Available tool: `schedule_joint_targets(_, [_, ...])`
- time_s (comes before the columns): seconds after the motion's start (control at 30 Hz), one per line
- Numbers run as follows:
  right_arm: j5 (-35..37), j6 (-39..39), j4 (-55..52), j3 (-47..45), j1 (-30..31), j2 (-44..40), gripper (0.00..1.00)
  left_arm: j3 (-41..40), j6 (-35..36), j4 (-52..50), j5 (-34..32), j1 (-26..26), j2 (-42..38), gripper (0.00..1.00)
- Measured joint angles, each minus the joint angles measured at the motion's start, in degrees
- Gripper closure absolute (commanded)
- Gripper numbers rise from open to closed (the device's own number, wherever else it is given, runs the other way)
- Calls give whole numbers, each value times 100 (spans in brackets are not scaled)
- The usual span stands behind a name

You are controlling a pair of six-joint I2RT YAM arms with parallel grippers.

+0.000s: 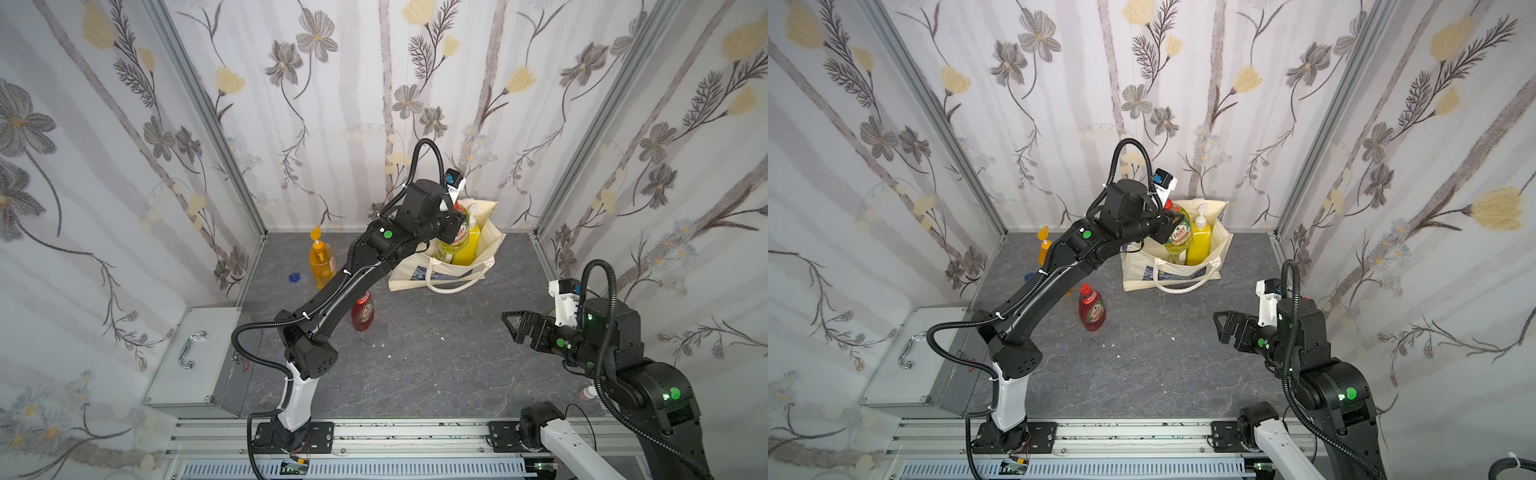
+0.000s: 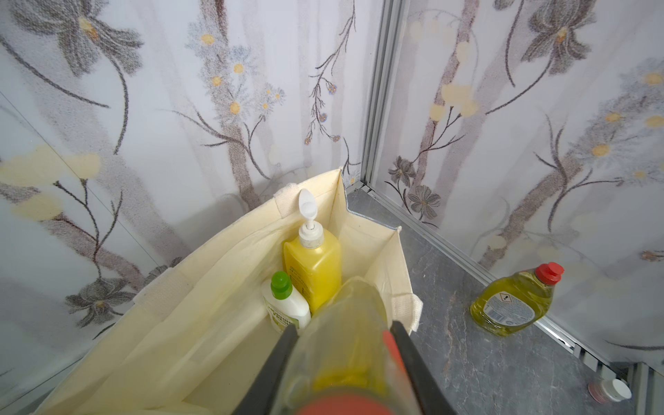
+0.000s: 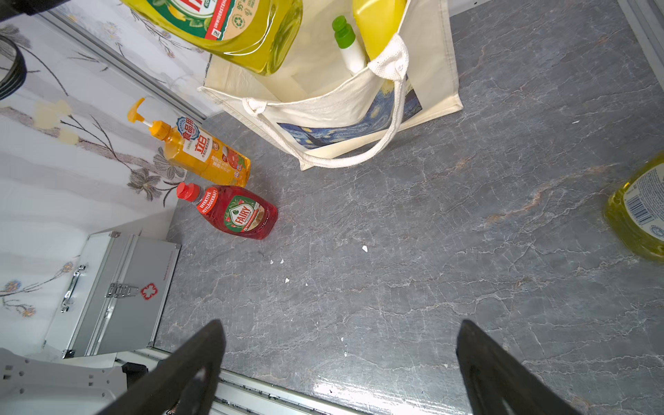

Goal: Pack dish soap into the shopping bag
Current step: Place the bottle of dish soap in the shopping bag.

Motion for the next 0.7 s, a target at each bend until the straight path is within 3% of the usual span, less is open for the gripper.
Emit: schedule_joint_targets(0.7, [-127, -2, -179, -256, 0, -426, 0, 317, -127, -28, -1751, 149, 710, 72])
